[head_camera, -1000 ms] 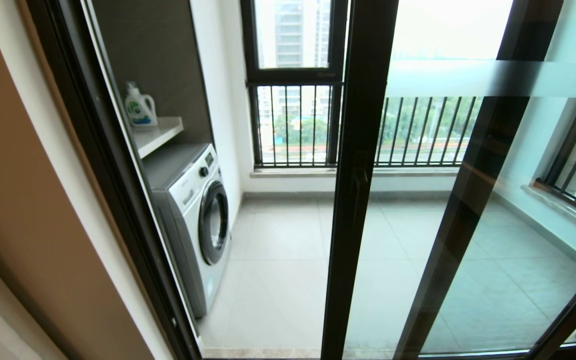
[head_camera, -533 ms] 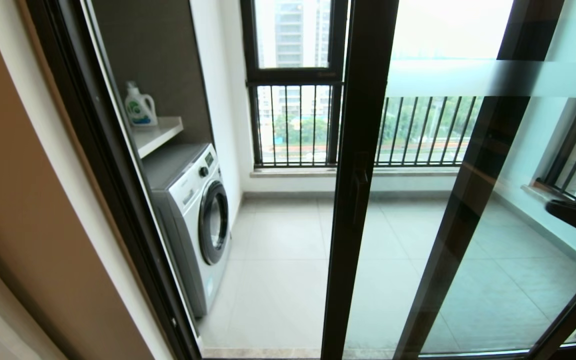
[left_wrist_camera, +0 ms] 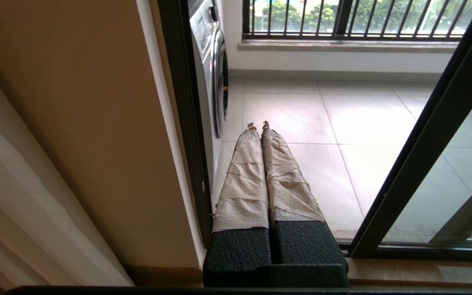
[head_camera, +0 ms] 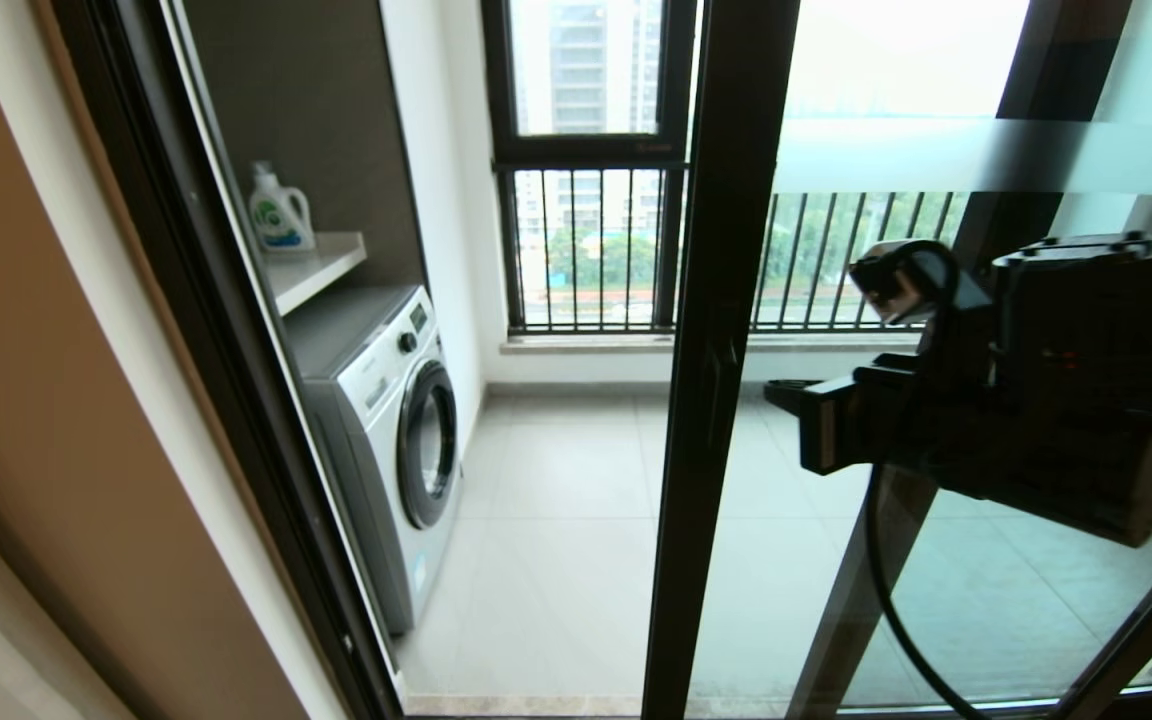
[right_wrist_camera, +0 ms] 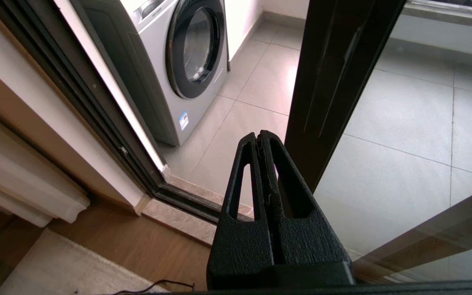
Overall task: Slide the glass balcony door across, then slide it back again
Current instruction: Open the slid door
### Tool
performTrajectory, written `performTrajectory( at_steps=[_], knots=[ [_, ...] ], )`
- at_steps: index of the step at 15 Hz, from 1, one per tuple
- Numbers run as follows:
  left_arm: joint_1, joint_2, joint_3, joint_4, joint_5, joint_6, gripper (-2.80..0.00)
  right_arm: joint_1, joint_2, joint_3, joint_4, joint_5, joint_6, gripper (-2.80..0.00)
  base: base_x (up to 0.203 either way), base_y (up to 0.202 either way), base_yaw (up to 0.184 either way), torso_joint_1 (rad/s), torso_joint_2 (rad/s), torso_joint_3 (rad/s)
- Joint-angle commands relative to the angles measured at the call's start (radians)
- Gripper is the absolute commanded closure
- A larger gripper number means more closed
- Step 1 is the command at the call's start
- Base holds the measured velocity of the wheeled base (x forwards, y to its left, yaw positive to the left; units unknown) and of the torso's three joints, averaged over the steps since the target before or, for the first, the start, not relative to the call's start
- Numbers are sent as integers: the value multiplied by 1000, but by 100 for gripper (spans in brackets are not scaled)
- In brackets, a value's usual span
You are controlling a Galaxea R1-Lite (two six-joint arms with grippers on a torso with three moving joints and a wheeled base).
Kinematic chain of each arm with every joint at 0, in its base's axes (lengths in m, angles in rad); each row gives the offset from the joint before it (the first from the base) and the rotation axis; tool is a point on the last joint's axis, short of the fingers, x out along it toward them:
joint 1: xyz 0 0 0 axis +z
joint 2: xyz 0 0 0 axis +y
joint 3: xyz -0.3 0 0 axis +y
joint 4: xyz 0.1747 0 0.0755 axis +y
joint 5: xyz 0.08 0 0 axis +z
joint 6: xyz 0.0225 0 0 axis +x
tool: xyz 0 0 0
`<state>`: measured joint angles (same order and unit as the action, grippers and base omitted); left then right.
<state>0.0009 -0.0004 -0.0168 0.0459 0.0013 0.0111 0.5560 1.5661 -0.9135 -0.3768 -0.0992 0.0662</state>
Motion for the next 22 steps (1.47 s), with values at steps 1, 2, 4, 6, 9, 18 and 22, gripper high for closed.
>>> performTrajectory(
  at_steps=[1, 2, 4, 6, 9, 18, 22],
  knots=[
    [1, 3, 0, 0, 0, 0, 0, 28, 209, -55, -55, -115, 1, 0, 0, 0, 0, 0, 0, 0],
    [1, 3, 0, 0, 0, 0, 0, 29, 257, -77, -70, -174, 3, 0, 0, 0, 0, 0, 0, 0],
    [1, 2, 0, 0, 0, 0, 0, 18, 313, -99, -107, -213, 3, 0, 0, 0, 0, 0, 0, 0],
    [1, 3, 0, 0, 0, 0, 0, -20, 360, -125, -158, -238, 3, 0, 0, 0, 0, 0, 0, 0],
    [1, 3, 0, 0, 0, 0, 0, -71, 422, -166, -184, -253, 6, 0, 0, 0, 0, 0, 0, 0],
    [1, 3, 0, 0, 0, 0, 0, -116, 485, -221, -202, -261, 9, 0, 0, 0, 0, 0, 0, 0],
    [1, 3, 0, 0, 0, 0, 0, -148, 483, -212, -200, -261, 9, 0, 0, 0, 0, 0, 0, 0]
  ],
)
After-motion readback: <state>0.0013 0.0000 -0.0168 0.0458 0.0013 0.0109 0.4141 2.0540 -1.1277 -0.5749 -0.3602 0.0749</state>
